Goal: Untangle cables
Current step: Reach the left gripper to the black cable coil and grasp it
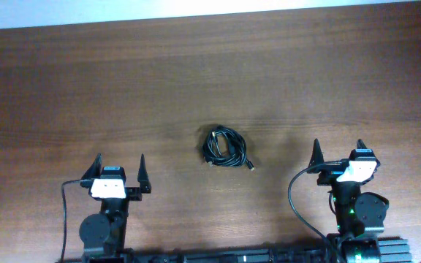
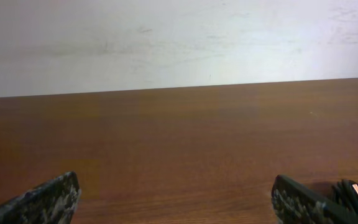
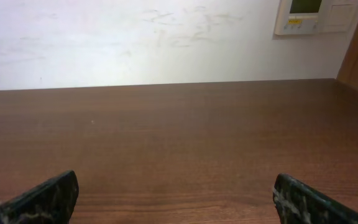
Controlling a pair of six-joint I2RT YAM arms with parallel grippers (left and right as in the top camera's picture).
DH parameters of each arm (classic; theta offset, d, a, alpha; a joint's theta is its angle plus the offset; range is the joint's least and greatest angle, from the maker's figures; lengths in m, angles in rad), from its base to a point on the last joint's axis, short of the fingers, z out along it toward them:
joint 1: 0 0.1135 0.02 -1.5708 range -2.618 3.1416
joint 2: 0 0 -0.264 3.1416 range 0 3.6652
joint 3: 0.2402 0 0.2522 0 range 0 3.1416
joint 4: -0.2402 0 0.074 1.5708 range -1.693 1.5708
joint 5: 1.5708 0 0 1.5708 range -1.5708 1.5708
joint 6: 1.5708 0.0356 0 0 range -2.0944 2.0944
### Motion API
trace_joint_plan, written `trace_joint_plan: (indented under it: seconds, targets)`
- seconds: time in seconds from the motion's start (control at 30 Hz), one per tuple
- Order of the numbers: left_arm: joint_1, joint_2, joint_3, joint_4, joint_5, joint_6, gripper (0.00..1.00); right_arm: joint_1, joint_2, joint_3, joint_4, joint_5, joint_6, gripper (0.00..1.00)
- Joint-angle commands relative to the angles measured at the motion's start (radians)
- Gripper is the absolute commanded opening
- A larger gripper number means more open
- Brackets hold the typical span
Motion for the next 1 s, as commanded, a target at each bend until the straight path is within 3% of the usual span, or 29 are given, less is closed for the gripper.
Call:
trace_joint_plan:
  seconds: [0.0, 0.17, 0.23, 0.3, 0.33, 0.4, 0.47, 0.57, 0.67, 0.73, 0.83, 0.97]
  targets:
    - [0.005, -0.005, -0.005, -0.003, 0.004, -0.01, 0.99, 0.008, 0.003, -0.007, -0.004, -0.005, -0.006, 0.98]
    - [0.005, -0.005, -0.005, -0.003, 0.004, -0.01, 0.99, 0.008, 0.003, -0.007, -0.005, -0.005, -0.006, 0.98]
    - [0.006, -0.005, -0.004, 0.054, -0.06, 0.029, 0.99, 0.008, 0.003, -0.007, -0.004, -0.005, -0.006, 0.99]
    - [0.005, -0.005, -0.004, -0.006, -0.06, 0.029, 0.99, 0.008, 0.003, -0.007, -0.004, -0.005, -0.006, 0.98]
    - [0.005, -0.003, -0.003, 0.058, -0.036, 0.024, 0.99, 0.008, 0.003, -0.007, -0.004, -0.005, -0.006, 0.98]
    - [0.005, -0.003, -0.002, 0.221, 0.221, 0.025, 0.99, 0.008, 0.003, -0.007, -0.004, -0.005, -0.006, 0.98]
    - [0.005, -0.002, 0.025, 0.302, 0.328, -0.008, 0.99, 0.008, 0.003, -0.007, -0.004, -0.005, -0.006, 0.98]
    - [0.005, 0.062, 0.184, 0.151, 0.328, -0.01, 0.99, 0.008, 0.003, -0.007, -0.004, -0.005, -0.006, 0.98]
    - [0.005, 0.293, 0.459, -0.059, 0.333, -0.073, 0.99, 0.008, 0.003, -0.007, -0.004, -0.005, -0.006, 0.98]
    - [0.005, 0.534, 0.63, -0.134, 0.471, -0.108, 0.99, 0.008, 0.003, -0.007, -0.005, -0.005, -0.006, 0.99]
    - [0.0, 0.737, 0.671, -0.145, 0.562, -0.169, 0.99, 0.008, 0.003, -0.007, -0.004, -0.005, -0.006, 0.98]
    - [-0.123, 0.961, 0.674, -0.144, 0.526, -0.193, 0.99, 0.008, 0.003, -0.007, -0.004, -0.005, -0.006, 0.98]
